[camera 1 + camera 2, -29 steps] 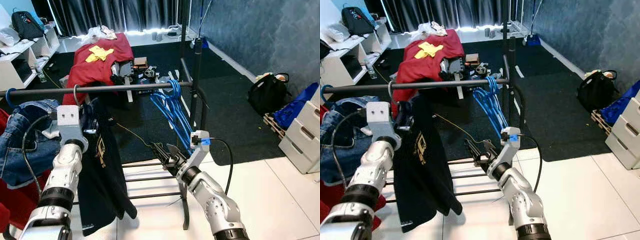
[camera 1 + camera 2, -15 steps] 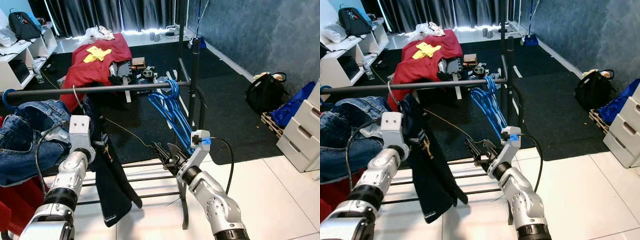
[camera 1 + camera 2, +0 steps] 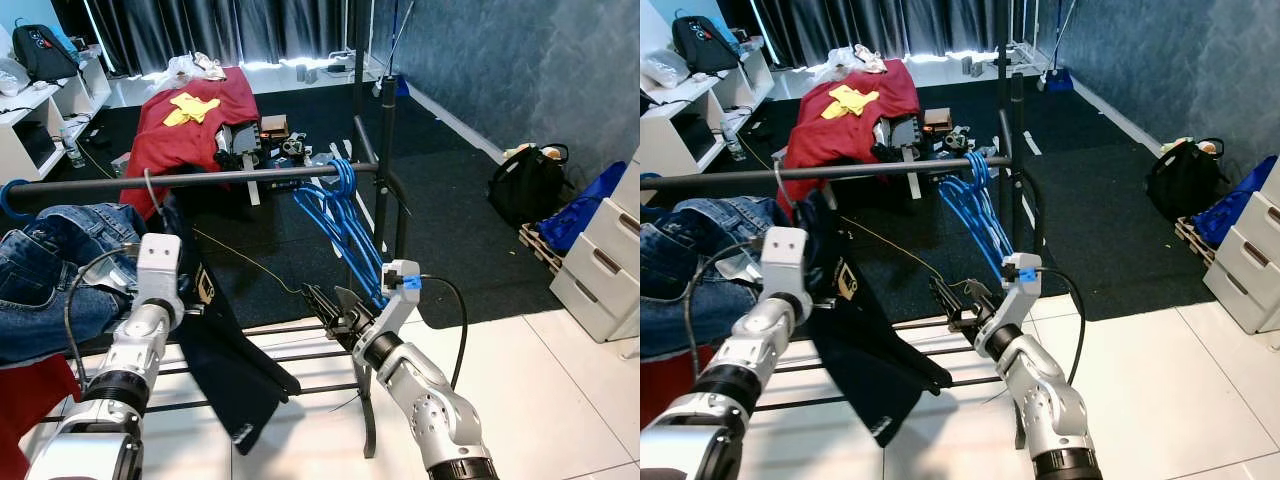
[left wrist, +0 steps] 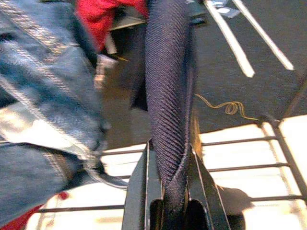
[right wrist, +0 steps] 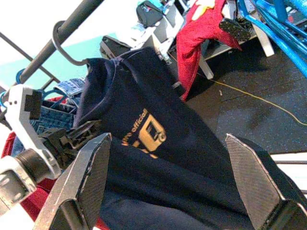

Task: Hang hanger

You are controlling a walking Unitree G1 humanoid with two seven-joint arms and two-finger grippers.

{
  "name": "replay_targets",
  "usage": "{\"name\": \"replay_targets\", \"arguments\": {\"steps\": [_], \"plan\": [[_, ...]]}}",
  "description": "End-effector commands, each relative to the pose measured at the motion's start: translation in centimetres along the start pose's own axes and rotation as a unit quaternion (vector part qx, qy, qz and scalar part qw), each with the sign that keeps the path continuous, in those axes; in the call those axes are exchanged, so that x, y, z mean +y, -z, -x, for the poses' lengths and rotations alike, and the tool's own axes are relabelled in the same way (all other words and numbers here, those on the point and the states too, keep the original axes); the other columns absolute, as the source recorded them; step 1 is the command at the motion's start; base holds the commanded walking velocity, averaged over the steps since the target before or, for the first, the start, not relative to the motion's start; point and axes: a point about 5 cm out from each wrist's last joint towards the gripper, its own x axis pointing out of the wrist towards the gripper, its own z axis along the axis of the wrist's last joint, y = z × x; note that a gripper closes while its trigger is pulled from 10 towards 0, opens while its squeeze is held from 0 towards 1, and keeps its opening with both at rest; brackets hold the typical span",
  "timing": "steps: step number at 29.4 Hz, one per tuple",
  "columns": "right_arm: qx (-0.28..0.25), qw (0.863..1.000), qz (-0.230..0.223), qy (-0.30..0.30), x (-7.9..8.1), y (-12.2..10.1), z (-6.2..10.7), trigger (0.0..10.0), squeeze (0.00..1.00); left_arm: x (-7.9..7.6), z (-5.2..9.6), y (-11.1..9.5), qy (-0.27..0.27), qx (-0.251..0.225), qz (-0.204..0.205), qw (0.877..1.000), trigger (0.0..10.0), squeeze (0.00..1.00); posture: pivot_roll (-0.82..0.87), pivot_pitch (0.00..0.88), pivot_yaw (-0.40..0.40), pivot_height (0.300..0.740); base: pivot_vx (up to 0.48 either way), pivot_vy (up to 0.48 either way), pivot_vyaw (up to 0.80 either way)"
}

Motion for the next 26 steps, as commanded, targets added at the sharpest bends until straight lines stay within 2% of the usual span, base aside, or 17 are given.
{"name": "replay_targets", "arguments": {"steps": [1,10,11,12,13,14,15,16,17,18,19,20,21,22,23,24,26], "plan": [[0.008,1.0,-0.001,-0.004,0.3,0.4,-0.2,10.0,0.0,1.6,-0.2,-0.9,-0.035,-0.014,0.001,0.999,0.0,0.0,-0.16,0.013,0.049,0.74,0.0,0.0,0.0],[0.008,1.0,-0.002,-0.004,0.4,0.4,-0.2,10.0,0.0,3.1,-0.2,-2.7,-0.054,-0.062,0.021,0.996,0.0,0.0,-0.16,0.013,0.053,0.74,0.0,0.0,0.0],[0.007,1.0,-0.003,-0.004,0.4,0.4,-0.3,10.0,0.0,3.3,-0.1,-3.4,-0.041,-0.086,0.038,0.995,0.0,0.0,-0.16,0.013,0.054,0.74,0.0,0.0,0.0],[0.007,1.0,-0.003,-0.004,0.4,0.4,-0.3,10.0,0.0,3.3,-0.1,-3.4,-0.041,-0.086,0.038,0.995,0.0,0.0,-0.16,0.013,0.054,0.74,0.0,0.0,0.0],[0.007,1.0,-0.003,-0.003,0.4,0.4,-0.3,10.0,0.0,3.3,0.1,-4.4,-0.009,-0.12,0.048,0.992,0.0,0.0,-0.16,0.014,0.055,0.74,0.0,0.0,0.0],[0.007,1.0,-0.003,-0.003,0.4,0.4,-0.3,10.0,0.0,3.3,0.1,-4.4,-0.009,-0.12,0.048,0.992,0.0,0.0,-0.16,0.014,0.055,0.74,0.0,0.0,0.0],[0.006,1.0,-0.004,-0.003,0.4,0.4,-0.3,10.0,0.0,3.9,0.9,-5.5,0.023,-0.164,0.057,0.985,3.3,0.0,-0.16,0.014,0.055,0.74,0.0,0.0,0.0],[0.006,1.0,-0.004,-0.003,0.4,0.4,-0.3,10.0,0.0,3.9,0.9,-5.5,0.023,-0.164,0.057,0.985,3.3,0.0,-0.16,0.014,0.055,0.74,0.0,0.0,0.0],[0.006,1.0,-0.004,-0.003,0.4,0.4,-0.3,10.0,0.0,4.4,1.8,-6.0,0.059,-0.192,0.071,0.977,6.4,0.0,-0.15,0.015,0.054,0.74,0.0,0.0,0.0],[0.006,1.0,-0.004,-0.003,0.4,0.4,-0.3,10.0,0.0,4.4,1.8,-6.0,0.059,-0.192,0.071,0.977,6.4,0.0,-0.15,0.015,0.054,0.74,0.0,0.0,0.0],[0.006,1.0,-0.006,-0.003,0.4,0.4,-0.3,10.0,0.0,4.9,3.0,-6.0,0.091,-0.203,0.072,0.972,10.0,0.0,-0.14,0.015,0.052,0.74,0.0,0.0,0.0],[0.006,1.0,-0.006,-0.003,0.4,0.4,-0.3,10.0,0.0,4.9,3.0,-6.0,0.091,-0.203,0.072,0.972,10.0,0.0,-0.14,0.015,0.052,0.74,0.0,0.0,0.0],[0.006,1.0,-0.008,-0.004,0.4,0.4,-0.3,10.0,0.0,5.3,4.2,-5.2,0.123,-0.198,0.063,0.97,10.0,0.0,-0.14,0.016,0.049,0.74,0.0,0.0,0.0],[0.006,1.0,-0.008,-0.004,0.4,0.4,-0.3,10.0,0.0,5.3,4.2,-5.2,0.123,-0.198,0.063,0.97,10.0,0.0,-0.14,0.016,0.049,0.74,0.0,0.0,0.0],[0.007,1.0,-0.009,-0.005,0.4,0.4,-0.3,10.0,0.0,5.6,5.3,-4.1,0.148,-0.18,0.055,0.971,10.0,0.0,-0.13,0.017,0.05,0.74,0.0,0.0,0.0],[0.007,1.0,-0.009,-0.005,0.4,0.4,-0.3,10.0,0.0,5.6,5.3,-4.1,0.148,-0.18,0.055,0.971,10.0,0.0,-0.13,0.017,0.05,0.74,0.0,0.0,0.0],[0.008,1.0,-0.01,-0.005,0.4,0.4,-0.4,10.0,0.0,6.3,6.4,-2.7,0.162,-0.151,0.041,0.974,10.0,0.0,-0.12,0.016,0.044,0.74,-0.289,0.0,0.0]]}}
